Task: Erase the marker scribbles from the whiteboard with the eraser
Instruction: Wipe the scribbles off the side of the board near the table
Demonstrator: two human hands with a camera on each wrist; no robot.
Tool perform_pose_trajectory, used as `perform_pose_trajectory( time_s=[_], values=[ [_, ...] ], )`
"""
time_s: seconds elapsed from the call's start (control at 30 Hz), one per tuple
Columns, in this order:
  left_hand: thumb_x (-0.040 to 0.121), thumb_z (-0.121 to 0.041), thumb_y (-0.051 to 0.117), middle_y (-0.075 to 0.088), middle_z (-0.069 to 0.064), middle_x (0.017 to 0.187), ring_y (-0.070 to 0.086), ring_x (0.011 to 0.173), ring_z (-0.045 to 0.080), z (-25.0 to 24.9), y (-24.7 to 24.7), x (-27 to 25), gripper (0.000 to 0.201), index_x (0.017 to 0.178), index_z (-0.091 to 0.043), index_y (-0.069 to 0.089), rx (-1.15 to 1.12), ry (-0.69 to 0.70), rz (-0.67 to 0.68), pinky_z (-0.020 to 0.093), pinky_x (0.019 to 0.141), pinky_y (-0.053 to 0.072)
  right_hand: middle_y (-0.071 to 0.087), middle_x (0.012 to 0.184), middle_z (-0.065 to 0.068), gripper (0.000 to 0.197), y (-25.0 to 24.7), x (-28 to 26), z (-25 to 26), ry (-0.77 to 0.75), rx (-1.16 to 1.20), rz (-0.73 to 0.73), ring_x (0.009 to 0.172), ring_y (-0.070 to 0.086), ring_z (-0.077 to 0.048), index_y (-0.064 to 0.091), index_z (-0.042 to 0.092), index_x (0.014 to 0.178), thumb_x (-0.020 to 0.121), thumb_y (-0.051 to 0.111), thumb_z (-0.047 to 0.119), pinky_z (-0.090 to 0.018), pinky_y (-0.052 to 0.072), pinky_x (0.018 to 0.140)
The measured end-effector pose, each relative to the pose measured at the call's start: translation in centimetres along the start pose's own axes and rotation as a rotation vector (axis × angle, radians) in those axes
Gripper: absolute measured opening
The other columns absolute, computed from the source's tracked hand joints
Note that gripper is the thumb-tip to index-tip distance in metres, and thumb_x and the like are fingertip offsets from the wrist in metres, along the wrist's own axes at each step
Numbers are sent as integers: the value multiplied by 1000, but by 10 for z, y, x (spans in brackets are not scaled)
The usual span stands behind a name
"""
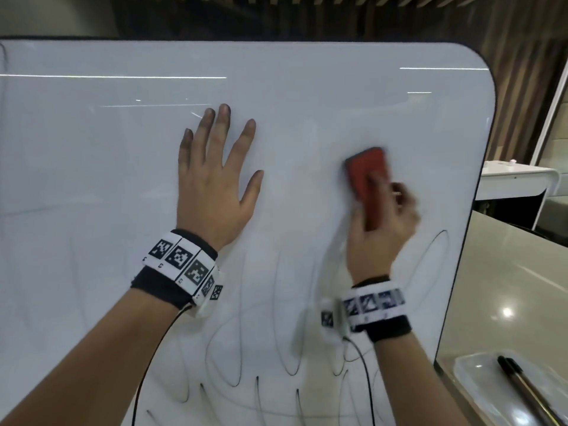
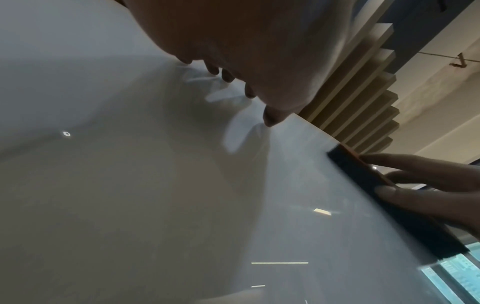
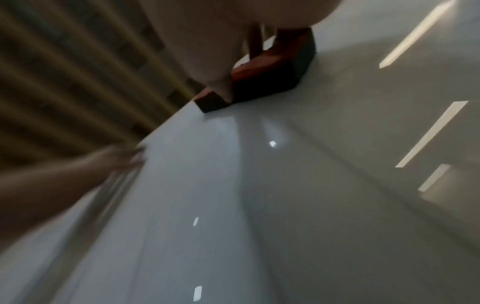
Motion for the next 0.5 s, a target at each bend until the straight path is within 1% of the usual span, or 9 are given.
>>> perform_pose_trajectory(
  time_s=[0.1, 0.13, 0.17, 0.23, 0.3, 0.37, 0.4, 0.43, 0.5],
  values=[
    [104, -45, 45, 14, 10, 169, 12, 157, 30, 1, 3, 0, 63, 160, -25, 26, 10, 4, 17, 51, 128, 11, 59, 132, -8, 40, 31, -71, 56, -515, -73, 378, 117, 53, -35, 71, 32, 124, 87, 72, 18, -45, 39, 95],
    [104, -46, 45, 14, 9, 169, 13, 157, 30, 2, 3, 0, 63, 160, -25, 26, 15, 5, 20, 51, 128, 12, 61, 131, -7, 37, 33, -75, 60, -636, -95, 438, 117, 54, -34, 71, 34, 123, 90, 71, 19, -44, 40, 93],
    [104, -46, 45, 15, 9, 169, 13, 157, 30, 3, 3, 0, 62, 160, -25, 26, 16, 9, 17, 51, 128, 12, 62, 130, -8, 36, 31, -63, 55, -667, -99, 444, 116, 55, -34, 72, 33, 123, 90, 71, 20, -44, 40, 92],
    [104, -46, 45, 16, 10, 169, 14, 157, 30, 3, 3, 0, 62, 160, -25, 27, 13, 19, 5, 52, 127, 13, 61, 127, -14, 40, 16, -16, 20, -482, -68, 287, 113, 55, -33, 72, 26, 123, 85, 71, 17, -45, 40, 95],
    [104, -44, 45, 16, 11, 169, 14, 157, 31, 2, 3, -1, 62, 160, -24, 27, 9, 18, 5, 53, 127, 12, 59, 122, -21, 48, -18, 35, -39, -149, -51, 3, 109, 55, -33, 68, 19, 130, 82, 69, 19, -43, 42, 98],
    [104, -43, 46, 17, 12, 168, 15, 156, 33, -1, 2, -1, 62, 159, -23, 28, 16, 2, 15, 55, 127, 13, 57, 122, -23, 53, -52, 61, -90, 168, -11, -223, 110, 57, -37, 63, 21, 136, 83, 66, 27, -43, 46, 100],
    [103, -43, 46, 17, 13, 168, 15, 156, 34, -3, 3, -1, 62, 159, -22, 28, 22, -11, 19, 56, 126, 13, 55, 124, -22, 55, -58, 61, -102, 280, 3, -272, 112, 57, -38, 62, 22, 137, 83, 65, 29, -42, 45, 102],
    [103, -43, 45, 17, 13, 168, 15, 156, 34, -5, 3, -1, 62, 159, -22, 28, 27, -30, 23, 57, 126, 14, 55, 126, -21, 55, -56, 55, -103, 327, 0, -275, 113, 56, -39, 61, 22, 138, 84, 65, 29, -40, 44, 103],
    [103, -45, 44, 17, 14, 168, 14, 156, 36, -9, 4, 0, 62, 158, -21, 29, 27, -81, 27, 60, 125, 14, 54, 126, -21, 51, -37, 29, -70, 218, -29, -197, 112, 54, -39, 62, 20, 137, 87, 68, 26, -43, 42, 101]
  ],
)
Point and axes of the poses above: each hand's wrist, its own x-axis towards the middle knuckle, its own y-axis out of the palm, z = x × y, the point moved 8 cm from there along x, towards the middle knuckle
